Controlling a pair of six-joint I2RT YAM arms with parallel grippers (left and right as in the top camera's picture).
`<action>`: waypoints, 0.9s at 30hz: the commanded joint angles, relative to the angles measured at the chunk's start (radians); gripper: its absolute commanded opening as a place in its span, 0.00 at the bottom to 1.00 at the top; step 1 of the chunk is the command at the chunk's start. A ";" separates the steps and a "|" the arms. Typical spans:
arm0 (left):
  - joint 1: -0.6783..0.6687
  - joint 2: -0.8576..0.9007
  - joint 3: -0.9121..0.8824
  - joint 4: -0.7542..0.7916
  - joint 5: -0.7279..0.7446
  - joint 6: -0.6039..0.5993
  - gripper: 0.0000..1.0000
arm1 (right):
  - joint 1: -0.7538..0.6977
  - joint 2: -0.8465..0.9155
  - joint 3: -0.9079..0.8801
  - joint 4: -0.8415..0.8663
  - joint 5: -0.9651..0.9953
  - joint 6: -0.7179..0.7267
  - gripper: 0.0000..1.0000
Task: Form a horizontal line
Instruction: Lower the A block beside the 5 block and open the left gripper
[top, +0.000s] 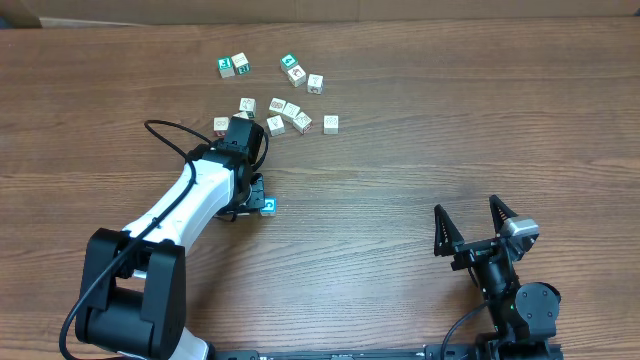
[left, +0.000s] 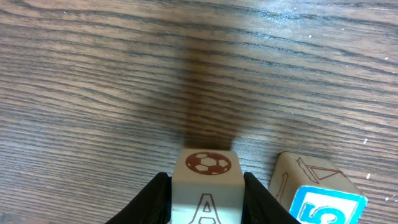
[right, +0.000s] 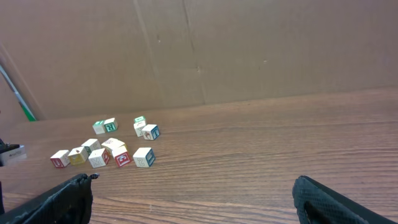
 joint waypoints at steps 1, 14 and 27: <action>0.000 -0.017 -0.008 0.001 -0.002 -0.014 0.32 | -0.005 -0.008 -0.011 0.004 -0.001 0.002 1.00; 0.000 -0.017 -0.008 0.000 0.000 -0.014 0.33 | -0.005 -0.008 -0.011 0.004 -0.001 0.002 1.00; 0.000 -0.017 -0.008 0.000 0.017 -0.014 0.38 | -0.005 -0.008 -0.011 0.004 -0.001 0.002 1.00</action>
